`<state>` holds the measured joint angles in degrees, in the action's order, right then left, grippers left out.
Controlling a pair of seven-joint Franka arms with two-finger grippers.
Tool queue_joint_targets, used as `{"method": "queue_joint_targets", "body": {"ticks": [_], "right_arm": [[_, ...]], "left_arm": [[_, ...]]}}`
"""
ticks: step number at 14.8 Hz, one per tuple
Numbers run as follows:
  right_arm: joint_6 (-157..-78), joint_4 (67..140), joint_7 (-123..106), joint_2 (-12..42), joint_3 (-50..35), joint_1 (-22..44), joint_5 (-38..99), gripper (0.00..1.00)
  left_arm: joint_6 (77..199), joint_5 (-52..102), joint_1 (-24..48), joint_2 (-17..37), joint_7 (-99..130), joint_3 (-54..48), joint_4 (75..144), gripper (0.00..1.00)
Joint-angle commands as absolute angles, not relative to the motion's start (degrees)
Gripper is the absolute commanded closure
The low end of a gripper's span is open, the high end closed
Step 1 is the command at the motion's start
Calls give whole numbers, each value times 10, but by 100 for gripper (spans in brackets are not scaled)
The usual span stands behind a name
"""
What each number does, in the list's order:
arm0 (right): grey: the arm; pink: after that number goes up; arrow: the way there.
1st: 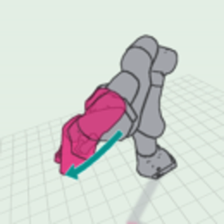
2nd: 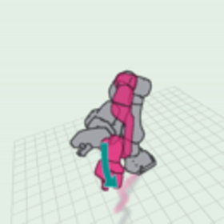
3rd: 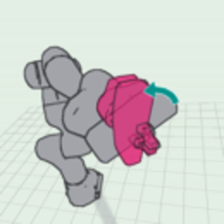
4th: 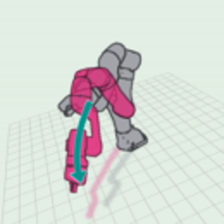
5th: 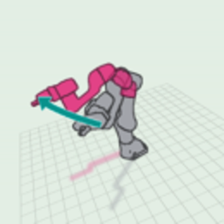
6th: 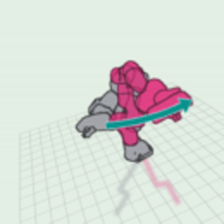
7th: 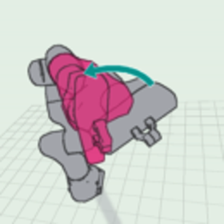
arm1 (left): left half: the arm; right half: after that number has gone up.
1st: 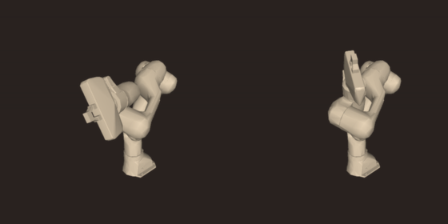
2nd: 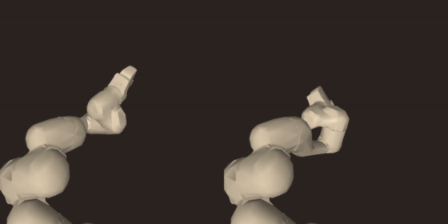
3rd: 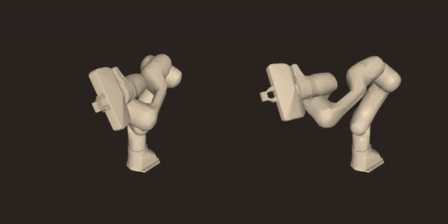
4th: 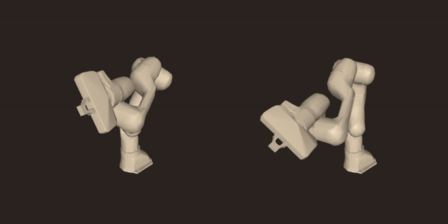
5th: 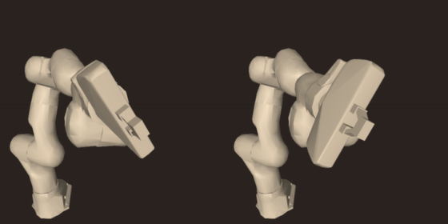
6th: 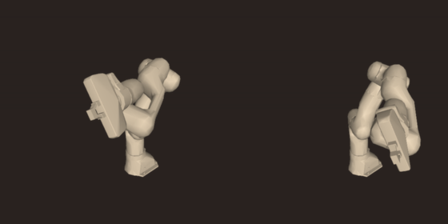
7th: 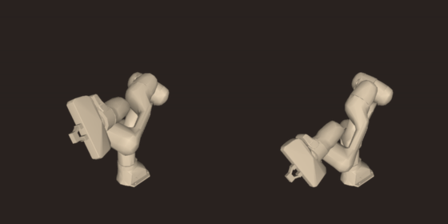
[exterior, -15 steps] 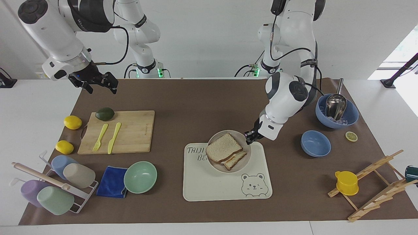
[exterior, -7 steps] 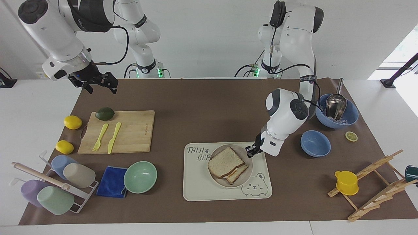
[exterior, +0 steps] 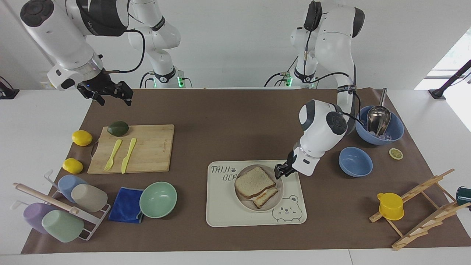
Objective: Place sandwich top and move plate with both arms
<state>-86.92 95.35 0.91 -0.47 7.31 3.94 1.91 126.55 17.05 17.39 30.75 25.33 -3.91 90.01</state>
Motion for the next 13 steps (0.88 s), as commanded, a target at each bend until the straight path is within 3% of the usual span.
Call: {"method": "queue_joint_targets", "body": {"ticks": [1, 9, 13], "right_arm": [[-866, 962, -1, -16, 76, 38, 33, 0], [-866, 962, -1, -16, 76, 38, 33, 0], [-866, 962, -1, -16, 76, 38, 33, 0]], "left_arm": [[1270, 171, 168, 307, 243, -35, 901, 0], [1253, 142, 164, 277, 244, 13, 898, 0], [1181, 92, 157, 228, 240, 36, 896, 0]]}}
